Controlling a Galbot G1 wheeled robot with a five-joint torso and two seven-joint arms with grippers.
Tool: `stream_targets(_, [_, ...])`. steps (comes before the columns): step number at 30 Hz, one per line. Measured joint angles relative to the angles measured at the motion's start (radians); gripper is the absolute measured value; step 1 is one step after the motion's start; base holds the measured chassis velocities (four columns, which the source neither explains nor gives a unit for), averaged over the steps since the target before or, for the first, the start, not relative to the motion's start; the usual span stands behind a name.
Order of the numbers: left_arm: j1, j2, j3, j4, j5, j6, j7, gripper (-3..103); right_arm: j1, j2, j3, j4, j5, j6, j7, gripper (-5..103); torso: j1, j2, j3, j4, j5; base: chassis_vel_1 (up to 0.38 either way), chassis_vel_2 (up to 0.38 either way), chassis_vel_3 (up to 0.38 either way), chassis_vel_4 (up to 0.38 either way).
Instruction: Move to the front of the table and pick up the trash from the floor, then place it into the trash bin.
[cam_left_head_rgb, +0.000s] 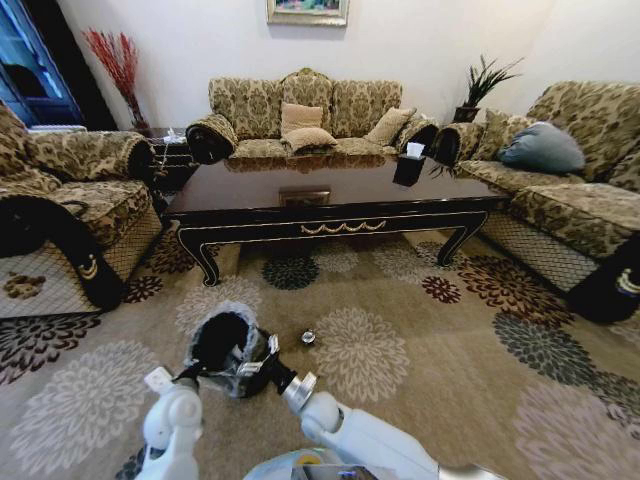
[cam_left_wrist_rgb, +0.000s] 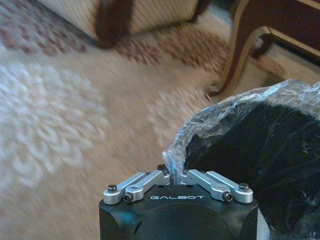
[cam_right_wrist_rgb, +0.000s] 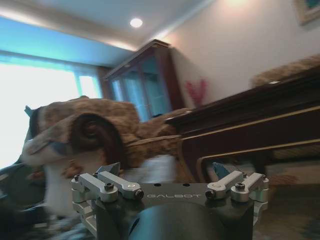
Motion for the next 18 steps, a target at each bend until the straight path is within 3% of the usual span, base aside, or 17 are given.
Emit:
stream_targets(5, [0.009, 0.075, -0.083, -0.001, -0.046, 0.013, -0.004, 3, 0.005, 0.014, 0.038, -0.009, 0.030, -0.090, 0.116, 100, 0.000, 0.000, 0.000, 0.0002, -0.0004, 0.000, 0.000, 0.000, 0.000])
stream_targets(10, [0.031, 0.154, -0.206, -0.001, -0.141, 0.029, -0.006, 3, 0.005, 0.071, 0.064, -0.114, 0.027, -0.259, 0.368, 100, 0.000, 0.000, 0.000, 0.0001, -0.0005, 0.000, 0.000, 0.000, 0.000])
stream_targets(11, [0.031, 0.154, -0.206, -0.001, -0.141, 0.029, -0.006, 3, 0.005, 0.071, 0.064, -0.114, 0.027, -0.259, 0.368, 100, 0.000, 0.000, 0.000, 0.0001, -0.0005, 0.000, 0.000, 0.000, 0.000])
stream_targets(13, [0.042, 0.179, -0.250, -0.001, -0.172, 0.032, -0.006, 3, 0.007, 0.100, 0.076, -0.176, 0.029, -0.316, 0.450, 100, 0.000, 0.000, 0.000, 0.0000, -0.0004, 0.000, 0.000, 0.000, 0.000])
stream_targets(18, [0.063, 0.212, -0.318, 0.001, -0.214, 0.033, -0.006, 3, 0.026, 0.180, 0.109, -0.350, 0.019, -0.321, 0.479, 100, 0.000, 0.000, 0.000, 0.0000, -0.0005, 0.000, 0.000, 0.000, 0.000])
